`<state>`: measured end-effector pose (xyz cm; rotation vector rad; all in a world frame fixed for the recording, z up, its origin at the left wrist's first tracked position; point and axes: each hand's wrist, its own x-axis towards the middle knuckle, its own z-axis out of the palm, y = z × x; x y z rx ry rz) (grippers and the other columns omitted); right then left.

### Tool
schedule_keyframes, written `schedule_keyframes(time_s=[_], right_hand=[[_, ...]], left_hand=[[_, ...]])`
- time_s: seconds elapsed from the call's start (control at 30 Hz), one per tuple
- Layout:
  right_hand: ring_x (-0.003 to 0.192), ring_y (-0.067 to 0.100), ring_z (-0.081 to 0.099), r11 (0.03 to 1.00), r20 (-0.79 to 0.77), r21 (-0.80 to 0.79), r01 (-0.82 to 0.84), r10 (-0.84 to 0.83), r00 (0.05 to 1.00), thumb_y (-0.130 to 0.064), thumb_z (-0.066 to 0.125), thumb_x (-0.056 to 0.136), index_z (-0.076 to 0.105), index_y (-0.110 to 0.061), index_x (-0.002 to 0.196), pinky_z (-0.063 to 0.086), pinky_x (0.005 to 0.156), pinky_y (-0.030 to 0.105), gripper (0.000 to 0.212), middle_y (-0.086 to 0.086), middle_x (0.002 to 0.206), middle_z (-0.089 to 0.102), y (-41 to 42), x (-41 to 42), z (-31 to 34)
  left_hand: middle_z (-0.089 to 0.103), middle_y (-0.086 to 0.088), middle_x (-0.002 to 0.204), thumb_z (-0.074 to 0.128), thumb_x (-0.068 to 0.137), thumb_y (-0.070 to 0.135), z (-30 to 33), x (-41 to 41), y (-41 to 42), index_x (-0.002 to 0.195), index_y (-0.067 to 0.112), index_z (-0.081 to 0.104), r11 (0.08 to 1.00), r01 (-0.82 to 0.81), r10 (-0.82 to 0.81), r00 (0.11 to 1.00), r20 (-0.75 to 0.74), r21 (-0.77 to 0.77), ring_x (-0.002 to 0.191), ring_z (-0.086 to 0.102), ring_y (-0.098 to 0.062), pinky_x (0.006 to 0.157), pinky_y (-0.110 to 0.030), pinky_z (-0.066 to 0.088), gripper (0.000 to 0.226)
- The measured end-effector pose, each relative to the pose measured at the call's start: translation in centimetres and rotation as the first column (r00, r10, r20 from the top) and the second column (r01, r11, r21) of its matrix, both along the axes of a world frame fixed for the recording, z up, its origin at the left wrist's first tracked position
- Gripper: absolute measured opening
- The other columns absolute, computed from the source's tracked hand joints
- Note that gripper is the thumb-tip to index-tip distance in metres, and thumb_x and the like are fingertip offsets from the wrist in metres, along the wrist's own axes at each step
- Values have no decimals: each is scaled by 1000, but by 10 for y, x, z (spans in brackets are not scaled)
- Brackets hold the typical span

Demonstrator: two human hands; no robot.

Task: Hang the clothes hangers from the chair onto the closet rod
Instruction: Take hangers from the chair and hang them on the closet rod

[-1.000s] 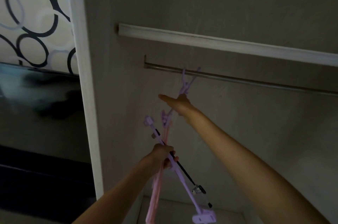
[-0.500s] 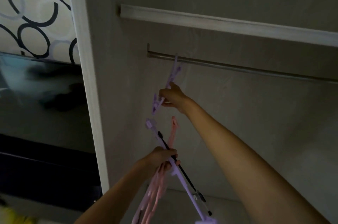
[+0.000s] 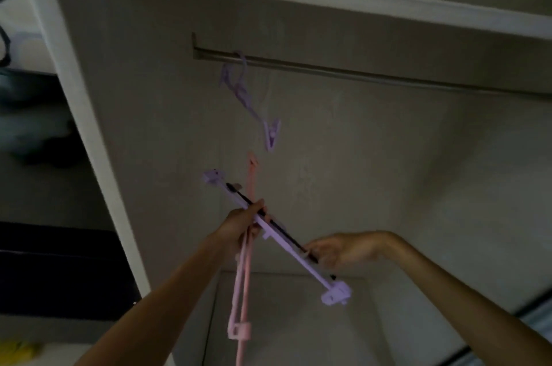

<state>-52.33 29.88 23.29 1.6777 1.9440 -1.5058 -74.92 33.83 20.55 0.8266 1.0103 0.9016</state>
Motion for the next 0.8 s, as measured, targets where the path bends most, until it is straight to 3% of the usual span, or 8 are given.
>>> schedule_keyframes(time_s=[0.1,0.23,0.4,0.43,0.5,0.53,0.63,0.8], right_hand=[[105,1,55,994,-189,10,111,-107,976,-9,61,90,42,-21,140,48,87,13,55,-14,116,57,-27,9,-18],[96,9,58,969,-349,52,241,-209,914,-6,61,88,58,-21,120,47,91,27,35,-4,102,61,-45,13,-23],[78,9,56,906,-603,-285,313,-423,676,-23,46,93,60,-13,104,47,75,21,20,-1,91,58,-54,20,-3],[71,7,52,914,-543,-184,361,-400,738,-29,47,94,60,-17,93,44,69,19,18,-4,81,54,-55,20,-4],[67,6,44,907,-295,233,351,-278,914,-34,56,91,52,-23,77,37,65,20,19,-8,70,44,-52,18,-12],[67,8,43,871,-226,362,333,-265,938,-35,58,90,50,-22,76,36,66,21,21,-8,69,44,-50,19,-17],[65,8,45,801,-268,437,409,-318,909,-35,49,95,53,-22,77,36,64,19,22,-6,70,48,-51,30,-22],[69,3,54,759,-451,352,548,-375,810,-16,36,101,57,-10,86,42,64,5,26,-1,80,55,-58,57,-5]], left_hand=[[59,1,46,50,95,19,-8,19,-3,69,7,56,999,20,-15,994,105,-42,33,47,-5,32,-12,35,30],[55,3,41,46,98,19,-9,39,-10,69,8,53,997,45,-38,994,107,-60,27,43,-3,28,-11,32,31],[59,1,41,45,98,17,-9,57,-16,76,6,52,999,38,-35,993,112,-20,28,49,-4,29,-11,36,26],[61,1,43,45,98,17,-10,62,-18,78,5,52,999,51,-49,991,128,-17,29,51,-4,29,-11,37,25],[62,1,43,45,98,18,-9,69,-18,77,6,54,997,79,-80,994,77,18,30,51,-3,30,-11,37,26],[60,2,41,46,98,18,-8,70,-18,76,6,55,995,92,-93,995,37,33,29,50,-2,30,-11,37,27],[59,1,44,51,95,16,-9,71,-16,72,5,57,984,177,-177,984,7,28,30,47,-2,32,-11,38,26],[57,-3,51,44,97,10,-14,60,-8,75,6,54,952,272,-245,952,186,-141,31,46,-3,31,-9,37,25]])
